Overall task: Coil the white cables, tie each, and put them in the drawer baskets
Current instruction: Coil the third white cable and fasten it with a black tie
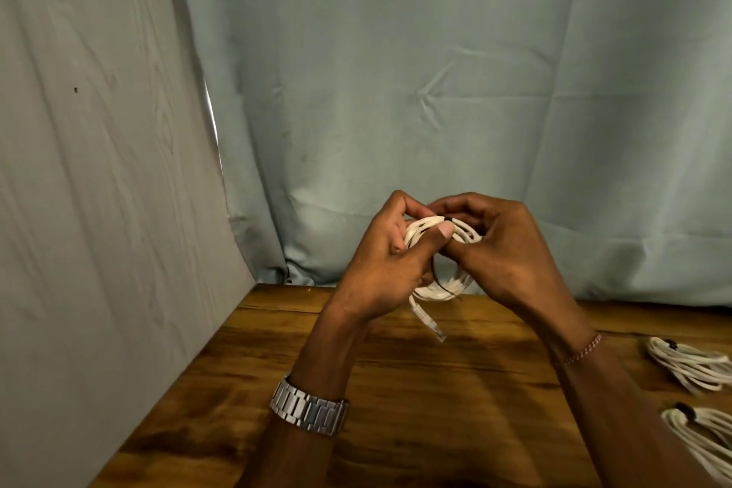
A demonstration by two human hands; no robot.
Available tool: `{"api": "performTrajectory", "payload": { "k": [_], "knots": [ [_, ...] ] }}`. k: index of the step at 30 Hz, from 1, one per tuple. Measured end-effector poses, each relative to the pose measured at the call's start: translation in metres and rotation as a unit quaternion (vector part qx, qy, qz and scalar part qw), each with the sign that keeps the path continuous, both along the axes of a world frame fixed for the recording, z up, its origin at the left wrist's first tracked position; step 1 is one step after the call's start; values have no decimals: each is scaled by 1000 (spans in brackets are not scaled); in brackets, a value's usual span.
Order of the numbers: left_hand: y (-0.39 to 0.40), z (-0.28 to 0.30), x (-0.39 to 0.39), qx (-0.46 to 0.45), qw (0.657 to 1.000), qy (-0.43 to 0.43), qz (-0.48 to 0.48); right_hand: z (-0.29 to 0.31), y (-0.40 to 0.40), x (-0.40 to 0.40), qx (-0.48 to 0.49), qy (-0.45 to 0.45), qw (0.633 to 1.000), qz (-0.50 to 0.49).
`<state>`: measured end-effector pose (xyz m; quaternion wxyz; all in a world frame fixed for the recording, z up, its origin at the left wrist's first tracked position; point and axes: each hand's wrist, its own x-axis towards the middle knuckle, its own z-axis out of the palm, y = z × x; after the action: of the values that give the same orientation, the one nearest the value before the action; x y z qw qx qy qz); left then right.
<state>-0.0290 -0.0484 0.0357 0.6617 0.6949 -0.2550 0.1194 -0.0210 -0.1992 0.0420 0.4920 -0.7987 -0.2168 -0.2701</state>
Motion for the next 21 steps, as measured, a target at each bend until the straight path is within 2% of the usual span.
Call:
{"api": "performTrajectory", "payload": {
  "k": [4, 11, 16, 18, 21],
  "knots": [
    [-1, 2, -2, -14, 999, 10, -34, 6, -14, 1, 20, 85, 989, 122],
    [-7, 1, -7, -3, 997, 5, -73, 5, -27, 5, 24, 111, 972, 206],
    [2, 1, -3, -17, 998, 6, -55, 9, -47, 6, 59, 157, 922, 349],
    [9, 1, 1, -23, 999, 11, -42, 13, -50, 6, 116, 158, 924, 328],
    [12, -1, 3, -23, 999, 15, -43, 13, -37, 9, 225, 151, 933, 237]
  ]
}}
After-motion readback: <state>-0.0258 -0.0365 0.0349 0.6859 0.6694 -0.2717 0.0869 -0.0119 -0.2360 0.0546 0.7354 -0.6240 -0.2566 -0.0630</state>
